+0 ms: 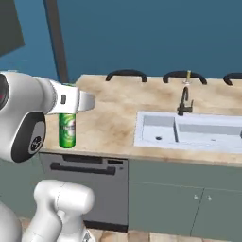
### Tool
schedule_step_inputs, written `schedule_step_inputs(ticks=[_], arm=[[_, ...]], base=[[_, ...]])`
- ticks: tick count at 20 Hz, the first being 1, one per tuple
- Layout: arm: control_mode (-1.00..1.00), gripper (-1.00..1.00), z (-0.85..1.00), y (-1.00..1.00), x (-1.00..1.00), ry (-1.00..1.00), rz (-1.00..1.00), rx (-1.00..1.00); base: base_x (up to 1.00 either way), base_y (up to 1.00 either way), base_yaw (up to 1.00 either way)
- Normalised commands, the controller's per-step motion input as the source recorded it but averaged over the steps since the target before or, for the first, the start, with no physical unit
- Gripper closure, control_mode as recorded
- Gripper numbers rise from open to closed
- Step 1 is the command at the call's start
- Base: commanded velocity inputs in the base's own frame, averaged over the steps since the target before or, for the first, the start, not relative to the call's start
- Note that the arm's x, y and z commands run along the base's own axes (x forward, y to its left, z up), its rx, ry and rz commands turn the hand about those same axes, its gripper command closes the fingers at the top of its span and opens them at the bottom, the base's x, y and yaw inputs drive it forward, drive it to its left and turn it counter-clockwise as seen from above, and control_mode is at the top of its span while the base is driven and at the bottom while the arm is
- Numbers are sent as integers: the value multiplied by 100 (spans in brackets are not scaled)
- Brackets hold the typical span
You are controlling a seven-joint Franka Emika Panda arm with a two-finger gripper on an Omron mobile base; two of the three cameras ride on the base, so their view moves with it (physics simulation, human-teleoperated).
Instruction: Get the candle and the beer from the cabinet and move them to the dining counter.
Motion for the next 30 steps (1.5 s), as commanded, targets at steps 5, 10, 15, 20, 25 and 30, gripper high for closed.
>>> schedule_step_inputs(ticks=[5, 10, 15, 20, 25, 30], arm=[[100, 100, 0, 0, 0, 0, 0, 0], [100, 100, 0, 0, 0, 0, 0, 0], [100, 100, 0, 0, 0, 0, 0, 0], [100, 100, 0, 0, 0, 0, 0, 0], [100, 100, 0, 0, 0, 0, 0, 0], [100, 100, 0, 0, 0, 0, 0, 0]], base=[[-13, 0, -100], [-9, 0, -100], [-2, -8, -95], [0, -3, -85], [24, -3, -41], [80, -22, -3]])
